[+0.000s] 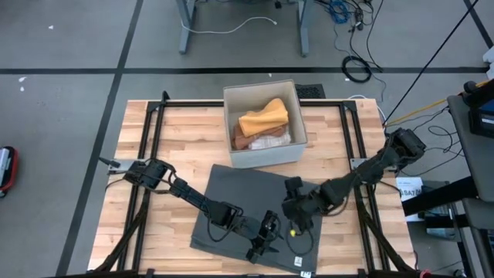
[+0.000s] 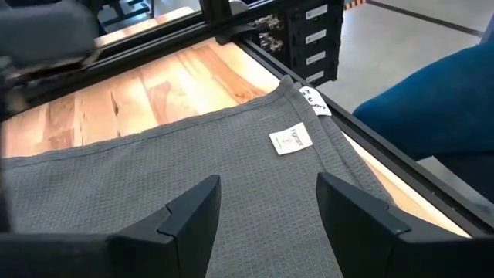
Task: Fold towel
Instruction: Fold the orange towel
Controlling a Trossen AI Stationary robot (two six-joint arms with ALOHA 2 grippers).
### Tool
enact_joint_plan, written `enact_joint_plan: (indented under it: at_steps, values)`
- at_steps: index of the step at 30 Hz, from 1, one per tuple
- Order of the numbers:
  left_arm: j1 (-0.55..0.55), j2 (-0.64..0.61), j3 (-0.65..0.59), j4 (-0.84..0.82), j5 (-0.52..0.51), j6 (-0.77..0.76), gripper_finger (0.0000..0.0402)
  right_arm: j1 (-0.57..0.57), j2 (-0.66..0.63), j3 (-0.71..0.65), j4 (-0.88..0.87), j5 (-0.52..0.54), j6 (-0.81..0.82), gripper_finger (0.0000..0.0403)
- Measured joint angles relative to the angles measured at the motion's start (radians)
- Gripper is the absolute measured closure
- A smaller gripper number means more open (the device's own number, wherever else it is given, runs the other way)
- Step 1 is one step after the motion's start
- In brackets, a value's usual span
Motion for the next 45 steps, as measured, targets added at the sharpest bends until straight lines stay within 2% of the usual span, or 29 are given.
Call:
enact_joint_plan:
  at_steps: [6, 13, 19, 26, 34, 39, 45]
  values:
    - [-0.001, 0.000, 0.000, -0.009, 0.000, 0.000, 0.0180, -0.119, -0.045, 0.000, -0.009, -0.102, -0.098, 0.0222]
    - [-0.001, 0.000, 0.000, -0.037, -0.004, -0.009, 0.0180, -0.214, -0.205, 0.000, -0.131, -0.170, -0.139, 0.0222]
    - [0.000, -0.001, 0.000, -0.065, -0.023, -0.046, 0.0180, -0.252, -0.376, -0.062, -0.299, -0.179, -0.028, 0.0222]
    - [0.000, -0.002, 0.000, -0.143, -0.058, -0.095, 0.0180, -0.232, -0.514, -0.266, -0.252, -0.210, 0.141, 0.0222]
    - [0.001, -0.002, 0.000, -0.051, 0.053, -0.077, 0.0180, -0.224, -0.537, -0.449, -0.239, -0.311, 0.366, 0.0222]
    - [0.007, 0.014, 0.000, -0.029, 0.080, -0.077, 0.0180, -0.224, -0.537, -0.470, -0.231, -0.302, 0.413, 0.0222]
    - [0.008, 0.035, 0.000, 0.011, 0.080, -0.077, 0.0180, -0.223, -0.536, -0.470, -0.214, -0.223, 0.448, 0.0222]
